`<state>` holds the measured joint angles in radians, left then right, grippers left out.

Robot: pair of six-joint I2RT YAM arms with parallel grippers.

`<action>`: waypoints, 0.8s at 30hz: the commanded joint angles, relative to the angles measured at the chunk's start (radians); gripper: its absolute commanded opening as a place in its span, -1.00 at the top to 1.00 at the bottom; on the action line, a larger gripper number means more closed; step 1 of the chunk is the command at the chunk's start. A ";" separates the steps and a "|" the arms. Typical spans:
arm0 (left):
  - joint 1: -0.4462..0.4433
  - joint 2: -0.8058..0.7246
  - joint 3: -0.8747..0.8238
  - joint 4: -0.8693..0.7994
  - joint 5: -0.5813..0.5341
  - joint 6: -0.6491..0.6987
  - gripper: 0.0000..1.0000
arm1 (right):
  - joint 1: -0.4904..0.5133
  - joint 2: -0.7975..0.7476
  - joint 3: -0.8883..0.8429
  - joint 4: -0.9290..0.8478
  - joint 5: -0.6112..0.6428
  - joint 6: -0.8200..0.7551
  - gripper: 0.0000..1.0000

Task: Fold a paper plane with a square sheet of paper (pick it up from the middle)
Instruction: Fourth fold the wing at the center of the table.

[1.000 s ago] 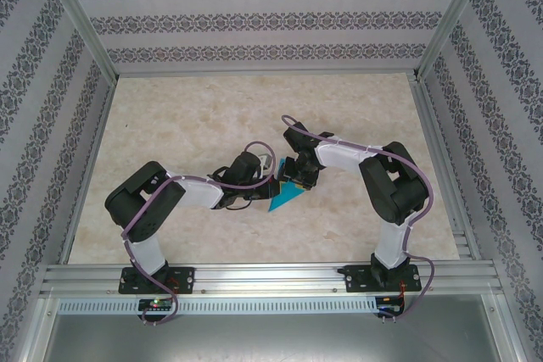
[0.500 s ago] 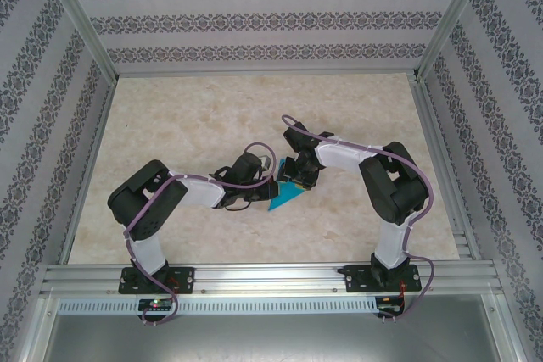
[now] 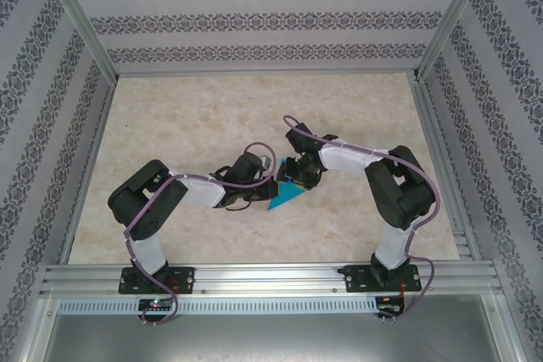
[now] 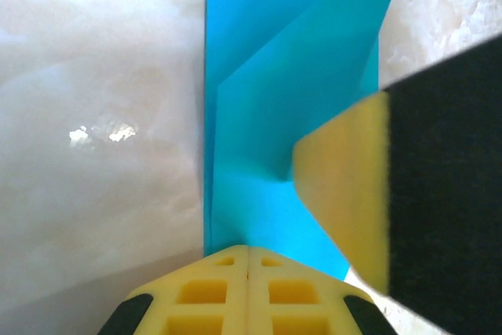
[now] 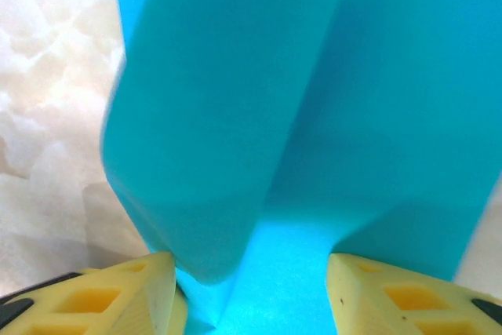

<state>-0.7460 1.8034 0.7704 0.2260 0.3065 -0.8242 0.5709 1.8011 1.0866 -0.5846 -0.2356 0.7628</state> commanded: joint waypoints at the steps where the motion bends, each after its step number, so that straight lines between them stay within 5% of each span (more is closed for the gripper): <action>1: 0.012 0.040 -0.001 -0.135 -0.029 0.011 1.00 | -0.028 -0.131 -0.026 0.007 0.021 -0.034 -0.12; 7: 0.011 0.059 0.006 -0.164 -0.034 0.016 1.00 | -0.034 -0.245 -0.142 0.129 -0.032 -0.069 0.05; 11: 0.011 0.066 0.012 -0.178 -0.035 0.022 1.00 | -0.025 -0.234 -0.202 0.254 -0.124 -0.064 0.67; 14: 0.011 0.071 0.016 -0.186 -0.036 0.028 1.00 | -0.025 -0.207 -0.209 0.305 -0.149 -0.063 0.89; 24: 0.011 0.082 0.023 -0.201 -0.041 0.027 1.00 | -0.019 -0.081 -0.203 0.411 -0.217 -0.059 1.00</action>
<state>-0.7460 1.8233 0.8165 0.1673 0.3092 -0.8169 0.5434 1.6947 0.8795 -0.2333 -0.4206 0.7078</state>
